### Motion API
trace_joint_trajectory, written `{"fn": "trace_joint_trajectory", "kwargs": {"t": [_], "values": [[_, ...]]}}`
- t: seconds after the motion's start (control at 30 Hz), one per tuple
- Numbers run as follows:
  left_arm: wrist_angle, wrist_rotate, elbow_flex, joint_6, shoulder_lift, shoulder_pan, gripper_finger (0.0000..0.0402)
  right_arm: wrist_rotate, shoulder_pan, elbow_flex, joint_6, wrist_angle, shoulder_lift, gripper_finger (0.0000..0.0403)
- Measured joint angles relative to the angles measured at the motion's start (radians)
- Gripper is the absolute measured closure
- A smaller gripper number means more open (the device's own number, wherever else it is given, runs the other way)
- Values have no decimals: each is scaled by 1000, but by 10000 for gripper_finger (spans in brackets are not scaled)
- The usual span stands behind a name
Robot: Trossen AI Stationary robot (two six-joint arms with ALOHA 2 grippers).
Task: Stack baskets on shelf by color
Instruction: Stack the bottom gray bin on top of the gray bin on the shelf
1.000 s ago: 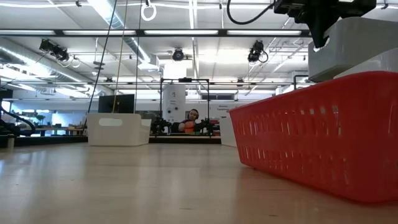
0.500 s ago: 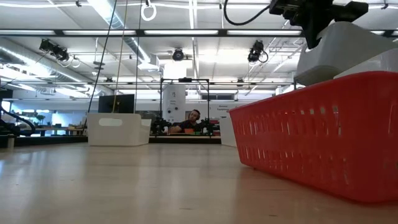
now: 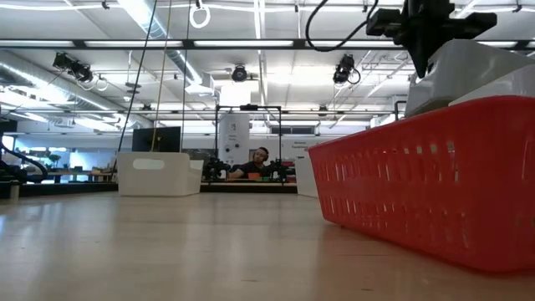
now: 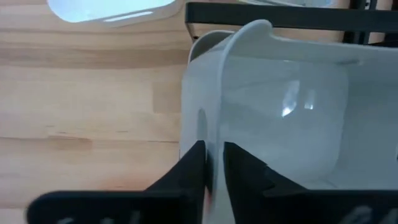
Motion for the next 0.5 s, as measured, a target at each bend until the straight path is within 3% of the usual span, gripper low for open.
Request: {"fn": "trace_joint_trajectory", "kwargs": {"t": [0.27,0.5], "values": [[-1,0,0,0,0,0,273,-13,0,-85,-8,51,0,266],[-1,0,0,0,0,0,273,1,0,-145,-63,167,0,250]]}}
